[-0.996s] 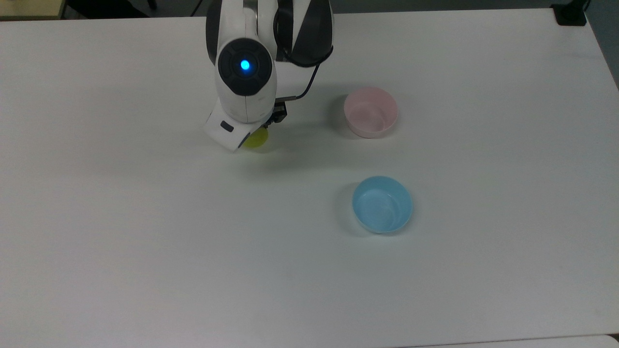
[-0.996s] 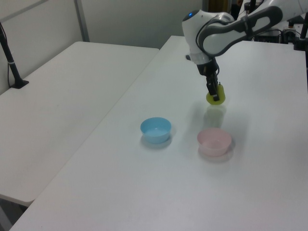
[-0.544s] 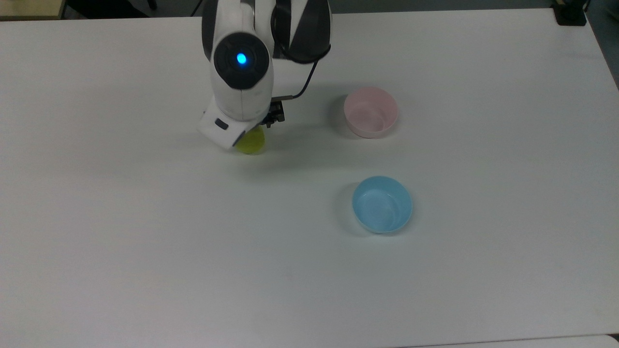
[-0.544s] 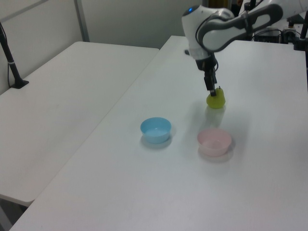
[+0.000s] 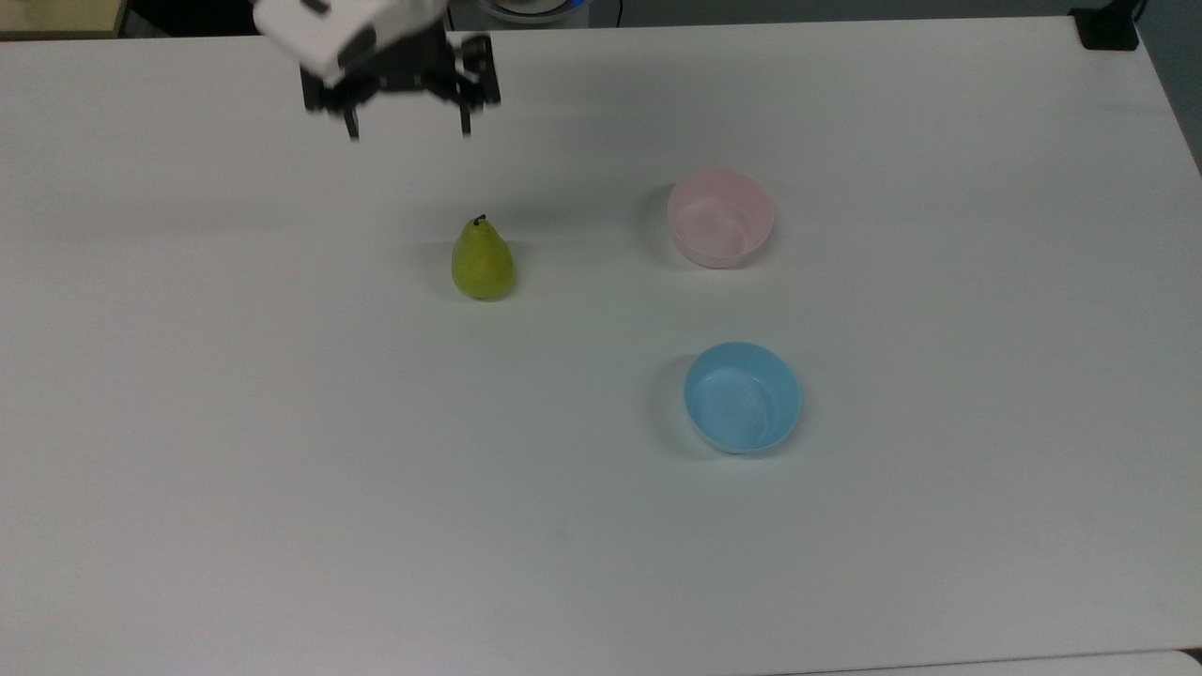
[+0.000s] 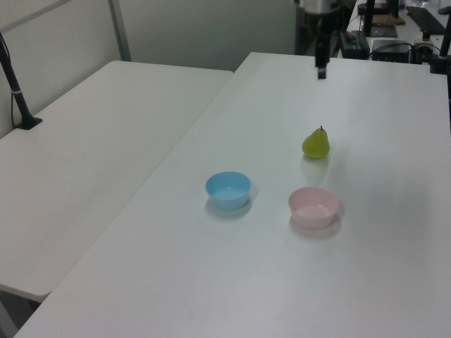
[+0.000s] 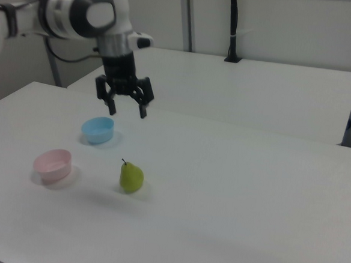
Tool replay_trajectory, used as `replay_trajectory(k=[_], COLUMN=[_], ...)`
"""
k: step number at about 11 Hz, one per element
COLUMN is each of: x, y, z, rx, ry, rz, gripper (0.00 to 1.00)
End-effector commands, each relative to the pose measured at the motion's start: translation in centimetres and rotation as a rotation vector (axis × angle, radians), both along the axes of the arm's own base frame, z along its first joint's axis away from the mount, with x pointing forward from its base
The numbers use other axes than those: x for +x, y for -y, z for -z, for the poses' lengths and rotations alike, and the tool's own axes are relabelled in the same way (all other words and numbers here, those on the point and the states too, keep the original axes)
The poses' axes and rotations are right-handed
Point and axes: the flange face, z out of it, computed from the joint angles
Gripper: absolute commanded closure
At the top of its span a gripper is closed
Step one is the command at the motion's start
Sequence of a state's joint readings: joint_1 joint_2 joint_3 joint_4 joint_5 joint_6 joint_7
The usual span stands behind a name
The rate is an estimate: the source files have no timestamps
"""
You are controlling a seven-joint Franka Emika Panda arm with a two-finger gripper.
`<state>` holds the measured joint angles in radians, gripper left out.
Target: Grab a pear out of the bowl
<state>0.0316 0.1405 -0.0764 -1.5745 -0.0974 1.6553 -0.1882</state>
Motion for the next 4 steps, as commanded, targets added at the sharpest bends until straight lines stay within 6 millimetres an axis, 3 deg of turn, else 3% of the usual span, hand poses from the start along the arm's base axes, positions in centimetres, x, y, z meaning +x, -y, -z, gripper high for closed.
replay_trajectory(k=[1,4], x=[-4.6,-4.9], y=[1.4,3.0], z=[-4.5,-5.0], rx=[0.023,0.032], ry=[-0.001,0.008], rz=[-0.021,0.003], gripper=[0.00,0.00])
